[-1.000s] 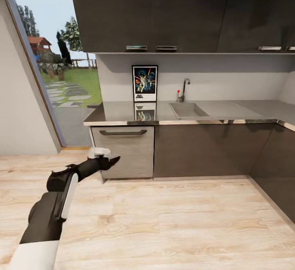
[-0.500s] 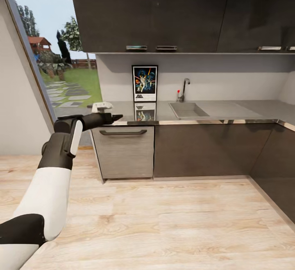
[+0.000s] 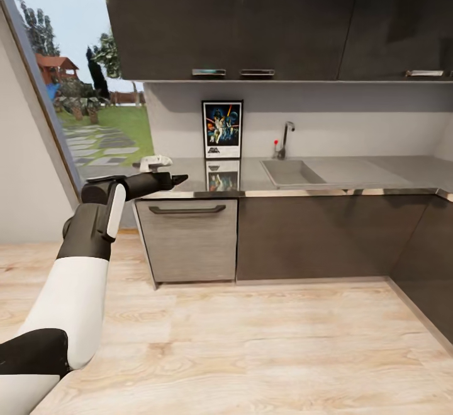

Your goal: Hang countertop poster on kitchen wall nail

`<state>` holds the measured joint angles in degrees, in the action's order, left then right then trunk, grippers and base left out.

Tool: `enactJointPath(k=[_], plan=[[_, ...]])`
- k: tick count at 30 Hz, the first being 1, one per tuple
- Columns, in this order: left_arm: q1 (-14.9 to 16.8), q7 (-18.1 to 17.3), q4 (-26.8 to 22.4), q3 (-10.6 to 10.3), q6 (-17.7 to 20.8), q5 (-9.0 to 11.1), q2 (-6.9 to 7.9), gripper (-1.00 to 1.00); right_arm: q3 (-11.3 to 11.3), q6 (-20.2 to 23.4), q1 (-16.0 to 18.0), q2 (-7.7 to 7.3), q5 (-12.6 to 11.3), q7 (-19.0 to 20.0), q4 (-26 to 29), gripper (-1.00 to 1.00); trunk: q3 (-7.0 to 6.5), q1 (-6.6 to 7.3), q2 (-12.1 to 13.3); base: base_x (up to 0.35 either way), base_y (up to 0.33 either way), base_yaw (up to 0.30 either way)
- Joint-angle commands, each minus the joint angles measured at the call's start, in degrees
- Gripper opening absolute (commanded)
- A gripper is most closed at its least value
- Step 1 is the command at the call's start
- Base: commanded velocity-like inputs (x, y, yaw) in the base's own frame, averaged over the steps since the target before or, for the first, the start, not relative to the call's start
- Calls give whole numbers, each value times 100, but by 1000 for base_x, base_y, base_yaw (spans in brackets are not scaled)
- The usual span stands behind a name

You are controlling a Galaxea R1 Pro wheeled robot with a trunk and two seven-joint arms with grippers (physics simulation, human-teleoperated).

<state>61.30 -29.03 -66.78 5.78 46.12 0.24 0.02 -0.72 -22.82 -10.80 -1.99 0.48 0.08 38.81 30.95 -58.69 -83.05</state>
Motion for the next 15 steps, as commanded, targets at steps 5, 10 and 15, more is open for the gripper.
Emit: enactJointPath(k=[5, 10, 15], plan=[[4, -24, 19, 17, 37, 2, -2, 100, -7, -4, -1, -3, 4, 1, 4, 100, 5, -4, -2, 333, 0, 0], [4, -193, 24, 14, 37, 2, -2, 100, -7, -6, -1, -3, 4, 1, -2, 100, 5, -4, -2, 338, 0, 0], [4, -992, 27, 32, 37, -5, 17, 100, -7, -4, -1, -3, 4, 1, -5, 100, 5, -4, -2, 338, 0, 0]])
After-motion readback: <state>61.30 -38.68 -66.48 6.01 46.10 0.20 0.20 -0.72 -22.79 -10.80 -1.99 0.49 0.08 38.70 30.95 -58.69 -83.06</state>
